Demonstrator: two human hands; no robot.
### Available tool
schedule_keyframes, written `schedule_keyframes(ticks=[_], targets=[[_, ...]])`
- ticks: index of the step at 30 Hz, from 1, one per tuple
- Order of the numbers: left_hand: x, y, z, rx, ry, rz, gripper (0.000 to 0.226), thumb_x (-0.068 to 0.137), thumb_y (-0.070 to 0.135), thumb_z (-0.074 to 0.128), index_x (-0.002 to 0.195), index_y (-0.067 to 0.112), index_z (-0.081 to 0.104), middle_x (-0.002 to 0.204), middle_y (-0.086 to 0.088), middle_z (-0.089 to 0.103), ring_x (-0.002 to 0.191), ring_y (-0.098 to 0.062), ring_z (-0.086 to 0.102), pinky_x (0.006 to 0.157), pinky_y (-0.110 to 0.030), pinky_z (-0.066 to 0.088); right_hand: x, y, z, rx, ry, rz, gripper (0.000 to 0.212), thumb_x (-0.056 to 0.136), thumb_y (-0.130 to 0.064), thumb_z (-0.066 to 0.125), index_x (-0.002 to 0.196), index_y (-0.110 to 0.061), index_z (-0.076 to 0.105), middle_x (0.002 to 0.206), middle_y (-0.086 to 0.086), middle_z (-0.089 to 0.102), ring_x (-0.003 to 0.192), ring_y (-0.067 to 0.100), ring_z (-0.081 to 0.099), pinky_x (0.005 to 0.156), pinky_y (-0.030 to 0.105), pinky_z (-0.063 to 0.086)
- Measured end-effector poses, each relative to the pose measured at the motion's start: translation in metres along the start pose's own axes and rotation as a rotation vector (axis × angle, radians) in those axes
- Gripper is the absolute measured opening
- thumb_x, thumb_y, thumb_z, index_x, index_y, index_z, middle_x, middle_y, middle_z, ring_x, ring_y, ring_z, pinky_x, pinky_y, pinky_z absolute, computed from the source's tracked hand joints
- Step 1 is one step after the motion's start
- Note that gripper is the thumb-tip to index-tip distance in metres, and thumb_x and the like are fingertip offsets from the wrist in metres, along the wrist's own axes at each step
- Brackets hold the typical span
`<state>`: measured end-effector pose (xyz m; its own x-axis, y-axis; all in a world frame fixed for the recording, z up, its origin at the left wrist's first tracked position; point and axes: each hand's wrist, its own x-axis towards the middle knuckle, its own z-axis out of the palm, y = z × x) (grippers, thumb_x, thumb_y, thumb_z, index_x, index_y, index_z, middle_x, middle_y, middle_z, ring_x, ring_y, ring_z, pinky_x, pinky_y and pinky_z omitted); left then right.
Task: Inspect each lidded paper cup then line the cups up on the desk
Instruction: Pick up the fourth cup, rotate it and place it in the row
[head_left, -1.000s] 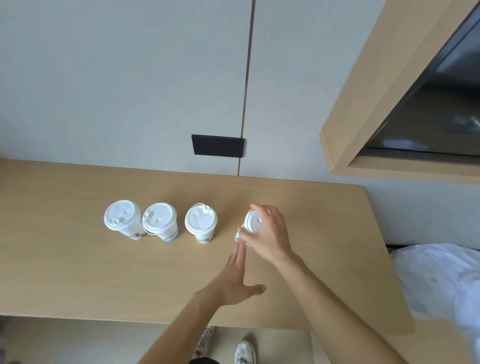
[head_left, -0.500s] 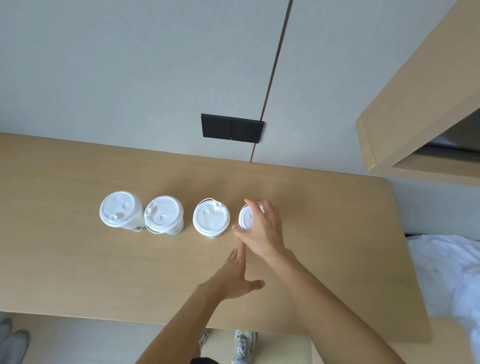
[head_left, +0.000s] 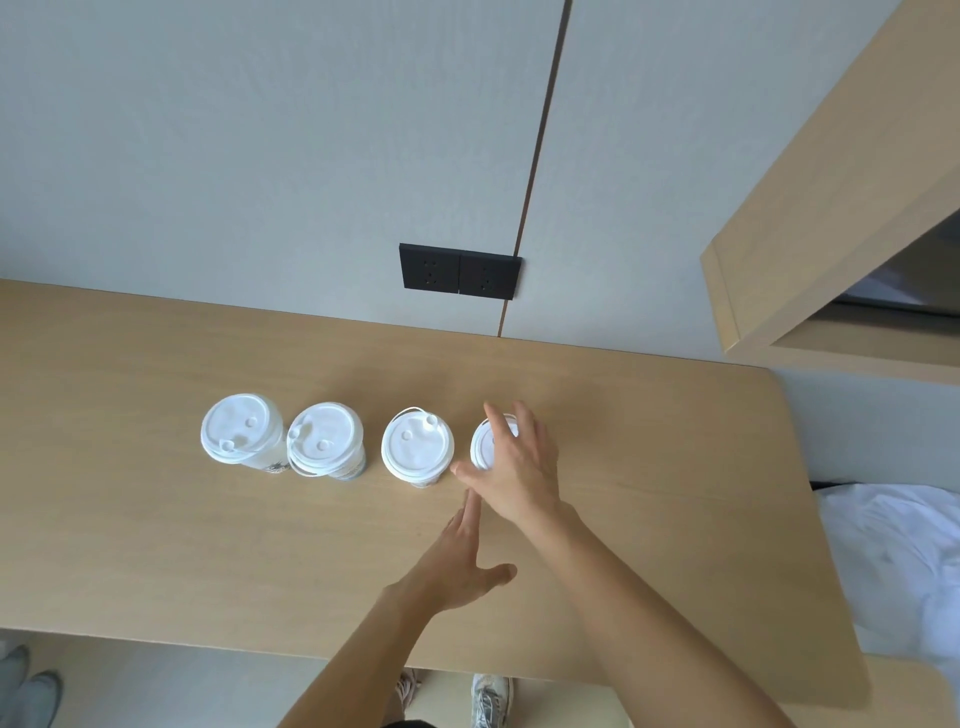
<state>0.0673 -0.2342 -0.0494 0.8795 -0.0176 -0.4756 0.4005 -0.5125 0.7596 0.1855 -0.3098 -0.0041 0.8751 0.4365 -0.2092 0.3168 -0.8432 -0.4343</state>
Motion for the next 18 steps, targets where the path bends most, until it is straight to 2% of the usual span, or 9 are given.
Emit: schedule_keyframes(ticks=[3, 6, 9, 11, 13, 15, 18], targets=[[-0.008, -0.004, -0.002, 0.017, 0.030, -0.039, 0.116, 0.087, 0.047, 0.070, 0.161, 0.029, -0.017, 0.173, 0.007, 0.003, 0.157, -0.015, 0.015, 0.121, -0.028, 0.025, -0.002, 0.005, -0.004, -0.058, -0.001, -0.031, 0.106, 0.075, -0.075, 0.071, 0.162, -0.032, 0.026, 0.170, 0.013, 0.015, 0.156, 0.033, 0.015, 0.124, 0.058, 0.014], [-0.023, -0.011, -0.001, 0.037, 0.130, -0.082, 0.095, 0.092, 0.046, 0.069, 0.164, 0.021, 0.012, 0.169, 0.004, 0.023, 0.154, -0.015, 0.026, 0.120, -0.024, 0.023, -0.010, 0.015, -0.007, -0.002, 0.043, -0.046, 0.116, 0.072, -0.075, 0.073, 0.164, -0.031, 0.019, 0.171, 0.014, 0.013, 0.157, 0.034, 0.014, 0.125, 0.056, 0.012], [-0.038, -0.023, 0.007, -0.080, 0.316, -0.157, 0.076, 0.090, 0.040, 0.075, 0.154, 0.019, 0.041, 0.155, 0.002, 0.047, 0.144, -0.020, 0.044, 0.117, -0.032, 0.037, -0.025, 0.030, -0.007, 0.123, 0.114, -0.065, 0.122, 0.069, -0.075, 0.074, 0.165, -0.028, 0.016, 0.171, 0.014, 0.017, 0.159, 0.031, 0.012, 0.125, 0.053, 0.016], [-0.045, -0.031, 0.012, -0.195, 0.477, -0.205, 0.070, 0.085, 0.036, 0.080, 0.148, 0.020, 0.051, 0.140, 0.007, 0.056, 0.133, -0.024, 0.056, 0.107, -0.037, 0.048, -0.036, 0.040, -0.007, 0.261, 0.145, -0.058, 0.126, 0.070, -0.068, 0.081, 0.166, -0.028, 0.010, 0.173, 0.006, 0.012, 0.161, 0.024, 0.004, 0.128, 0.046, 0.015], [-0.049, -0.036, 0.014, -0.248, 0.614, -0.215, 0.069, 0.084, 0.032, 0.083, 0.146, 0.022, 0.053, 0.134, 0.010, 0.059, 0.125, -0.022, 0.061, 0.101, -0.033, 0.050, -0.047, 0.049, -0.004, 0.392, 0.167, -0.024, 0.129, 0.072, -0.055, 0.089, 0.166, -0.027, 0.005, 0.172, -0.006, 0.003, 0.160, 0.010, -0.005, 0.128, 0.035, 0.010], [-0.049, -0.037, 0.010, -0.294, 0.708, -0.222, 0.072, 0.084, 0.030, 0.083, 0.147, 0.024, 0.050, 0.139, 0.006, 0.060, 0.125, -0.021, 0.061, 0.101, -0.028, 0.047, -0.055, 0.056, 0.002, 0.509, 0.212, 0.052, 0.134, 0.071, -0.048, 0.092, 0.166, -0.029, 0.000, 0.174, -0.006, -0.004, 0.157, 0.000, -0.008, 0.125, 0.028, 0.008], [-0.039, -0.037, 0.006, -0.401, 0.765, -0.244, 0.085, 0.081, 0.033, 0.086, 0.153, 0.028, 0.042, 0.148, 0.001, 0.055, 0.131, -0.024, 0.057, 0.103, -0.029, 0.044, -0.061, 0.061, 0.026, 0.696, 0.271, 0.202, 0.140, 0.067, -0.044, 0.096, 0.165, -0.032, -0.002, 0.174, -0.011, 0.000, 0.159, 0.000, 0.000, 0.129, 0.031, 0.013]])
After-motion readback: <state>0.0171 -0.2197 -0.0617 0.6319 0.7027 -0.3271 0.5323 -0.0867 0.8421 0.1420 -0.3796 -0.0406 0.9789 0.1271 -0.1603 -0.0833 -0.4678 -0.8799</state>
